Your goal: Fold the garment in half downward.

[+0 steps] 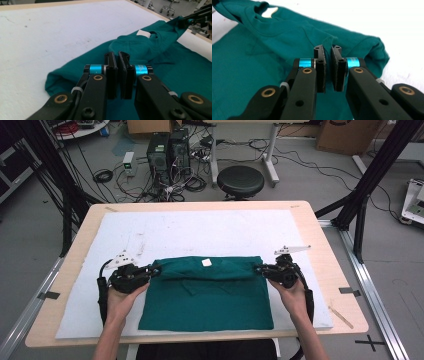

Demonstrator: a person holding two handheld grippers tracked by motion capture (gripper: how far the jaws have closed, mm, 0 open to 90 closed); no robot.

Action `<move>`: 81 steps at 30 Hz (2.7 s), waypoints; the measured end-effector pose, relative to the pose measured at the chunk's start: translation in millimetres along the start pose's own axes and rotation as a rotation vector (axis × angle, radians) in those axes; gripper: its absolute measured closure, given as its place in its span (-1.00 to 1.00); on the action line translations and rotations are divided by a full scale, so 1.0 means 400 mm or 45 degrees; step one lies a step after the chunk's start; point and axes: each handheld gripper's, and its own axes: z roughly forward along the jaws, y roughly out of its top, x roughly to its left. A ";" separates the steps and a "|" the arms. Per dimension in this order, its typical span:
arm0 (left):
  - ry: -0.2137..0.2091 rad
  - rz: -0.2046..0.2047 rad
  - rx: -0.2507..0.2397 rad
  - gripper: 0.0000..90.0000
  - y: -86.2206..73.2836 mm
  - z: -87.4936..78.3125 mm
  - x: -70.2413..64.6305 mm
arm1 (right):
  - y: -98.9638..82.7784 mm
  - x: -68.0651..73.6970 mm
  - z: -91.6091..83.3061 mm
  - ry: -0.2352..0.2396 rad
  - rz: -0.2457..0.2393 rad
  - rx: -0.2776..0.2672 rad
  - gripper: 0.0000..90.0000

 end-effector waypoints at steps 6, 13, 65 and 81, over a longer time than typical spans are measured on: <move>-0.026 0.003 0.044 0.89 -0.046 -0.009 -0.013 | -0.044 0.013 0.000 0.012 -0.001 0.021 0.88; 0.003 0.013 0.114 0.89 -0.079 -0.029 -0.040 | -0.094 0.030 -0.006 0.036 -0.007 0.055 0.87; -0.241 -0.037 0.297 0.46 -0.099 0.010 -0.107 | -0.147 0.086 0.006 0.258 0.035 0.178 0.32; -0.373 0.035 0.302 0.97 -0.105 -0.003 -0.154 | -0.144 0.139 0.012 0.351 -0.092 0.188 0.96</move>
